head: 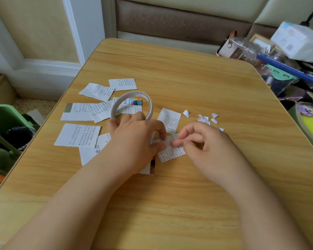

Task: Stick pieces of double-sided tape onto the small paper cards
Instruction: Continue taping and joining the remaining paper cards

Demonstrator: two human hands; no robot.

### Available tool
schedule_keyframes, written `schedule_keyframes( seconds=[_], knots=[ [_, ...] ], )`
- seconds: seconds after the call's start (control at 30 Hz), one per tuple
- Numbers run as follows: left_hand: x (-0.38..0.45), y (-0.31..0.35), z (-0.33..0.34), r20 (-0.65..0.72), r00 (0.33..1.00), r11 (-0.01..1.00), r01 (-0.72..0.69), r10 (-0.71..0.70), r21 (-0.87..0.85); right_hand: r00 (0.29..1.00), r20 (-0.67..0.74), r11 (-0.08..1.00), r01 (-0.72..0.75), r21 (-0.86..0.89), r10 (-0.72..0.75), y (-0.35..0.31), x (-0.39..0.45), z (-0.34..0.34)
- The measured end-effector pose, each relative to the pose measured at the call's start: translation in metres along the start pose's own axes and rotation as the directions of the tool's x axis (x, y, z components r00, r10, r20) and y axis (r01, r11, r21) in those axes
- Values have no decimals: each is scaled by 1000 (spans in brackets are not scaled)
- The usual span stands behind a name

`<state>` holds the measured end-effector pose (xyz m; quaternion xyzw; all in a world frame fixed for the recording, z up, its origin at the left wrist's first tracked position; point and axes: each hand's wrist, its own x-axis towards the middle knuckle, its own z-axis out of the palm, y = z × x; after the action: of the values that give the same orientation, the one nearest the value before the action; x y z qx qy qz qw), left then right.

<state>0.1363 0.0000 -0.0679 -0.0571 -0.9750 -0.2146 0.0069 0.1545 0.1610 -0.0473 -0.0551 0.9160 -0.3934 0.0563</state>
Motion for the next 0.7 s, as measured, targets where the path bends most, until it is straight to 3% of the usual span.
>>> schedule_keyframes(
  seconds=[0.17, 0.27, 0.33, 0.43, 0.53, 0.6, 0.7],
  knots=[
    [0, -3, -5, 34, 999, 1000, -2, 2, 0, 982, 120, 966, -165, 200, 143, 6, 3, -10],
    [1, -2, -6, 42, 999, 1000, 2, -2, 8, 972, -37, 939, -215, 267, 233, 14, 8, -15],
    [1, -2, -6, 45, 999, 1000, 1, -1, 9, 959, -200, 958, -148, 244, 199, 18, 12, -17],
    [2, -4, -5, 20, 1000, 1000, -9, 9, 4, 963, -270, 1000, -15, 15, 19, 10, 25, -14],
    [1, -6, -5, -16, 1000, 1000, 1, -1, -12, 990, -123, 945, 20, -327, -63, -4, 48, -3],
    [1, -8, -7, -42, 999, 1000, 7, -7, -12, 999, -5, 868, 38, -495, -46, -12, 65, 0],
    [-1, -10, -11, -34, 999, 1000, 8, -8, 4, 986, 145, 793, 26, -609, 79, -25, 83, -2]
  ],
)
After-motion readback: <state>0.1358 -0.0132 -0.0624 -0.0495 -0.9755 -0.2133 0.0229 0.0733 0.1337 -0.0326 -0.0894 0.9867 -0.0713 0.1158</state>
